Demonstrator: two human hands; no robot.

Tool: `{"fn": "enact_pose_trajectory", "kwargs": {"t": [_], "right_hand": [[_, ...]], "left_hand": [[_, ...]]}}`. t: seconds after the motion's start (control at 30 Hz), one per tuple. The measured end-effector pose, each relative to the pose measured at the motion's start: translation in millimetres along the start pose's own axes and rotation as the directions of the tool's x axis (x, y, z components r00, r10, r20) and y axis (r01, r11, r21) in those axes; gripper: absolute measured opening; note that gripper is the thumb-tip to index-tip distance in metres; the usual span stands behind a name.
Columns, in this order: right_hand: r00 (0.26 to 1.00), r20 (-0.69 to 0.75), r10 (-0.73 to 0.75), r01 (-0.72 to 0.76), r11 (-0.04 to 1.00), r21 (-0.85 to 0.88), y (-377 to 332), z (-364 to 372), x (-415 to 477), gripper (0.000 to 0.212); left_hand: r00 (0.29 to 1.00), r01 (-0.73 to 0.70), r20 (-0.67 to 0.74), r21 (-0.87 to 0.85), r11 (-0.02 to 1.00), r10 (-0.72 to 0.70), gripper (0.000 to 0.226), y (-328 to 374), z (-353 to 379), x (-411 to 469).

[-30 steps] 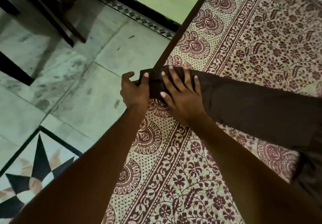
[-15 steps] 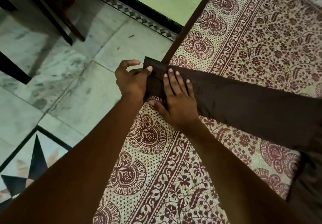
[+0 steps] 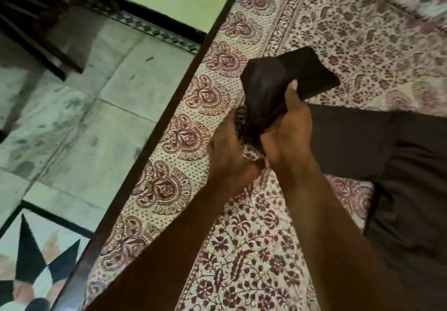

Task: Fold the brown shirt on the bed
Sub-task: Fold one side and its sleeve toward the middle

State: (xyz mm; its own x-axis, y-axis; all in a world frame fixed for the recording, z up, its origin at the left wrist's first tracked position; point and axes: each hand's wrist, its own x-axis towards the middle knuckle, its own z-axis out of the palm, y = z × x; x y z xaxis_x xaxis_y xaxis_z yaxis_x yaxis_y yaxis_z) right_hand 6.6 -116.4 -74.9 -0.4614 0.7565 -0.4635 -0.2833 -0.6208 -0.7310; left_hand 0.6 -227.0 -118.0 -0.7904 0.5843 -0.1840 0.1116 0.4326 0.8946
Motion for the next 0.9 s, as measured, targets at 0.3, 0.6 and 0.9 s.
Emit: {"fn": "enact_pose_trajectory", "kwargs": {"t": [0.3,0.6,0.9], "right_hand": [[0.974,-0.163,0.155,-0.149,0.988,0.046,-79.0,-87.2,10.9,0.031],[0.887,-0.445,0.125,-0.233,0.952,-0.197,-75.4,-117.6,48.7,0.061],[0.992,-0.116,-0.054,0.016,0.952,-0.306,-66.7,-114.7,39.9,0.022]], "left_hand": [[0.969,0.097,-0.248,0.408,0.908,0.008,0.062,28.2,82.0,36.2],[0.928,-0.365,0.227,0.715,0.597,0.296,0.081,-11.1,48.6,37.5],[0.963,-0.246,-0.030,0.313,0.917,0.268,0.068,-21.7,45.2,31.6]]}}
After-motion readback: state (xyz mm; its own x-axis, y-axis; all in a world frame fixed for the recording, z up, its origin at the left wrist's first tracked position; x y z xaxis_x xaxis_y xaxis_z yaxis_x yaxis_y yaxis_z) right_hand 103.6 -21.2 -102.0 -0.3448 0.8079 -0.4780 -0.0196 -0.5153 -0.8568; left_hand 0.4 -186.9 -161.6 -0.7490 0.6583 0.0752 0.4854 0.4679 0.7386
